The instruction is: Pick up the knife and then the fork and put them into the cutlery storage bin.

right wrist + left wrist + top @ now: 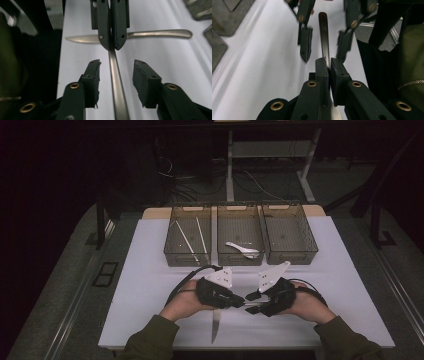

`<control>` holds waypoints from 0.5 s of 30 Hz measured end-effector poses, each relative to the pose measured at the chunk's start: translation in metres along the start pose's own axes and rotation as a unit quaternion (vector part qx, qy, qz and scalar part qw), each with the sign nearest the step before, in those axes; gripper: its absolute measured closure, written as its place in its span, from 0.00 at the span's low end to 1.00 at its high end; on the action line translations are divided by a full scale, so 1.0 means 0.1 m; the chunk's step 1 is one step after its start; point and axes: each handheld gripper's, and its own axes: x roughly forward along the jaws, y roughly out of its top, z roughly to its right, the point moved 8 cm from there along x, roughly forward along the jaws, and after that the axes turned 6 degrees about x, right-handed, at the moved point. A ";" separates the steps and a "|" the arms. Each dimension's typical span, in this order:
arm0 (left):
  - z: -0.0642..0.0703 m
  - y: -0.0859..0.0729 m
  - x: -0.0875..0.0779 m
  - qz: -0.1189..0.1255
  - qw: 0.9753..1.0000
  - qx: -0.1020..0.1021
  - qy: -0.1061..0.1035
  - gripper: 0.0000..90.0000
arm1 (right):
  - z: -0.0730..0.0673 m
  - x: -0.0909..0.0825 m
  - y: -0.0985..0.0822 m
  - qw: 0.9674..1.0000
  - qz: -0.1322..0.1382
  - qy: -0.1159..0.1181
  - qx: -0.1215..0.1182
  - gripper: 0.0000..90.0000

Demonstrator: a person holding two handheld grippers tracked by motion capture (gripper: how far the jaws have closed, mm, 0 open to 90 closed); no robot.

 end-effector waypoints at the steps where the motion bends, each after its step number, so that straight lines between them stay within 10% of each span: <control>1: -0.01 0.00 0.00 -0.002 1.000 0.009 0.000 0.94 | 0.00 0.02 0.00 1.000 -0.006 0.000 -0.002 0.68; 15: -0.01 -0.01 -0.01 -0.003 1.000 0.012 0.000 0.94 | -0.05 0.12 0.01 0.999 -0.021 0.006 -0.029 0.90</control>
